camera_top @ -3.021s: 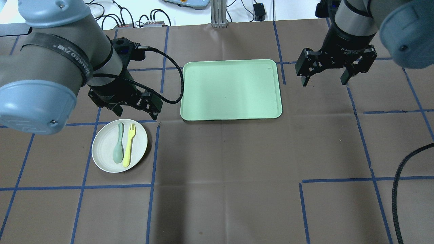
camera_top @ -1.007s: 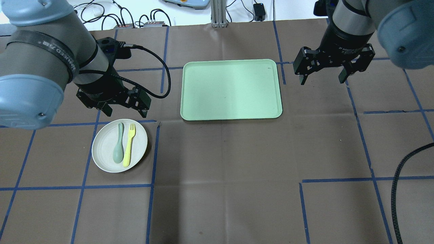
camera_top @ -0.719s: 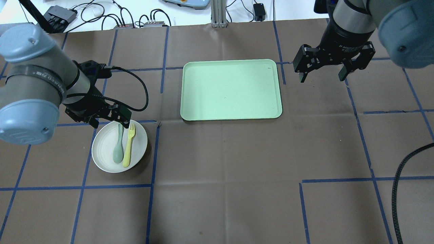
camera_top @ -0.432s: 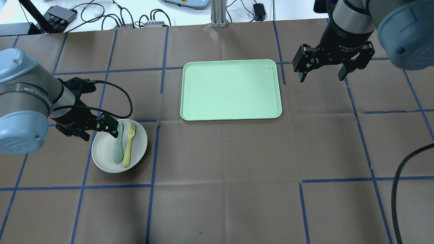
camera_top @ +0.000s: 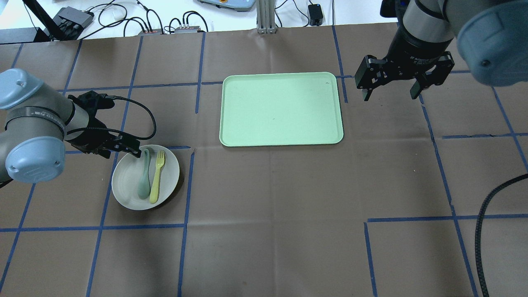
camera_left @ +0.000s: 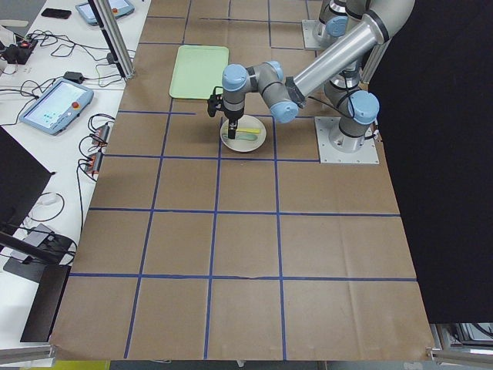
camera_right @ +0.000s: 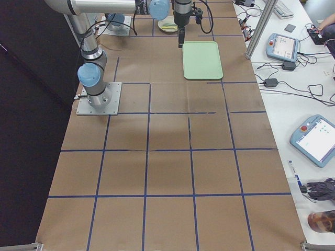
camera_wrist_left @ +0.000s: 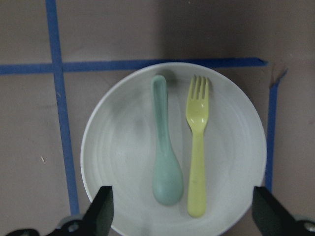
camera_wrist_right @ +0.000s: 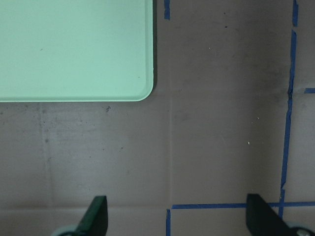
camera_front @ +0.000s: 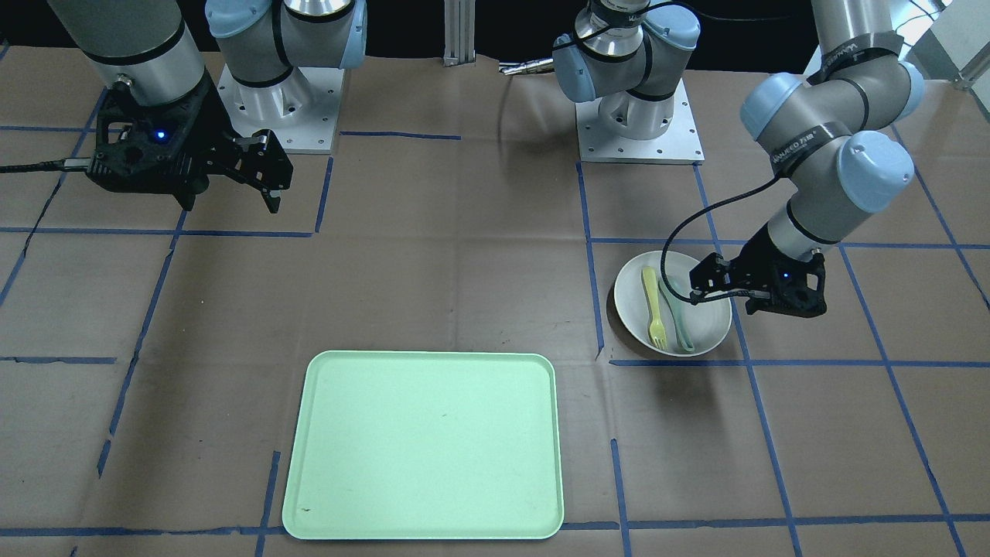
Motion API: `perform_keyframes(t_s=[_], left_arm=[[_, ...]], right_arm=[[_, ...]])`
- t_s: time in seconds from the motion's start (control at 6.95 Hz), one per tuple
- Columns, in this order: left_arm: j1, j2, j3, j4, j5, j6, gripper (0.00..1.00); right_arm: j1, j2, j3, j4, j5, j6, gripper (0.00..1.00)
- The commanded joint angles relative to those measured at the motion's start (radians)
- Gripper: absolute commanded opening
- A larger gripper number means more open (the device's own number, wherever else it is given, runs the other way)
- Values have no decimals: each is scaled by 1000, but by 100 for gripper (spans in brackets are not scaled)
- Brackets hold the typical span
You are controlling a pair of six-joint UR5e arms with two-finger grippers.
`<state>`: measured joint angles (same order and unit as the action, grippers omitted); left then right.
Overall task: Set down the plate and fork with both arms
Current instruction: 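Grasp the white plate rim with the left gripper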
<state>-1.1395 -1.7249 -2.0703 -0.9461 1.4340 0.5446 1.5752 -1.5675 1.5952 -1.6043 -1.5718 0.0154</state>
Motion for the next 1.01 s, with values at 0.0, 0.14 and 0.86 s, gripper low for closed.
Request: perform_keyframes(t_s=[0.0,0.14,0.86], left_arm=[[104,-60,-5,24,-6,125,99],[113,-109,-1,32,-3,161,99],[115,-116,-24,12,-66,153,74]], right_arm=[[0,-3,2,1,2,17,100],[2,-6,0,1,2,18,100],[2,0,2,3,1,17,100]])
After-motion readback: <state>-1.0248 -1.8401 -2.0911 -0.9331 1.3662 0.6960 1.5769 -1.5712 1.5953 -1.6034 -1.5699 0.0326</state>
